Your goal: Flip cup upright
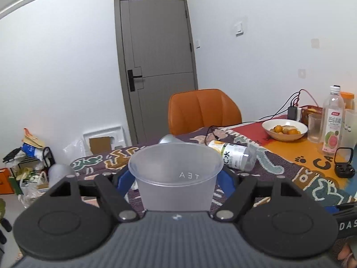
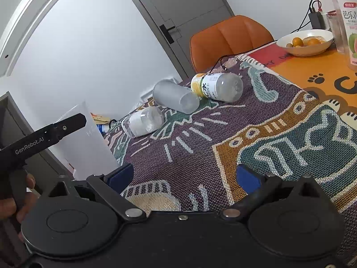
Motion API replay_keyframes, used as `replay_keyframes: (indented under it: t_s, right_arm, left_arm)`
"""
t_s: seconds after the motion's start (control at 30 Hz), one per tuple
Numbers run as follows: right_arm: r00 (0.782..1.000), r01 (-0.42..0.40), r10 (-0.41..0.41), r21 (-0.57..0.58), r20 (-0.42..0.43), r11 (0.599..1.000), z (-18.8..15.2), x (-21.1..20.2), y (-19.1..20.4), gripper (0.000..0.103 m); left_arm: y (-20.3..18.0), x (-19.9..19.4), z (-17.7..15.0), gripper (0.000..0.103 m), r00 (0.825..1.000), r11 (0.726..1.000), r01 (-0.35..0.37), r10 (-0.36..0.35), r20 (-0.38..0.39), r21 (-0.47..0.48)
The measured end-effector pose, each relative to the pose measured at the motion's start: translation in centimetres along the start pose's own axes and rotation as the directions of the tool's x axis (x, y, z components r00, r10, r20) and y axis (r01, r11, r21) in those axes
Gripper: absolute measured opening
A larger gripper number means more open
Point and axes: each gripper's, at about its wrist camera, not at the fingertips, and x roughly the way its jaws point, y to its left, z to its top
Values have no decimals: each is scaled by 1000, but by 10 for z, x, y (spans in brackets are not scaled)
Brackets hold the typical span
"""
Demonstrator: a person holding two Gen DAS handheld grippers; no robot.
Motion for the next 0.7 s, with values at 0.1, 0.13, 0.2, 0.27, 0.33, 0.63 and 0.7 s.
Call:
replay_keyframes:
  t_s: [0.1,0.13,0.2,0.27,0.33,0.63,0.7]
  right_arm:
    - [1000,3,-3,-1,-8,1000,-2,2,0,100]
    - [1000,6,-6,-2,-9,1000,-3,2,0,100]
    - [1000,8,-8,0,-15,1000,-4,3,0,100]
    - [1000,10,-10,0,-20,1000,-5,4,0,100]
    - [1000,10,-10,1,-26,1000,-6,6,0,100]
    - [999,-5,5,-10,-35,1000,-6,4,5,103]
    - [999,-6,6,-13,-34,1000,-5,3,6,103]
  left_arm:
    - [0,5,-7,77,1000,1000,9,-9,-15,-14]
    - [0,6,-9,77,1000,1000,9,-9,-19,-17]
    - [-1,8,-16,77,1000,1000,6,-6,-30,-13]
    - [-3,6,-22,78,1000,1000,2,-2,-27,-1]
    - [-6,6,-24,78,999,1000,3,-3,-44,16]
    - [9,-1,-25,90,989,998,27,-36,-147,-60]
    - [14,-7,-26,93,988,997,29,-39,-151,-74]
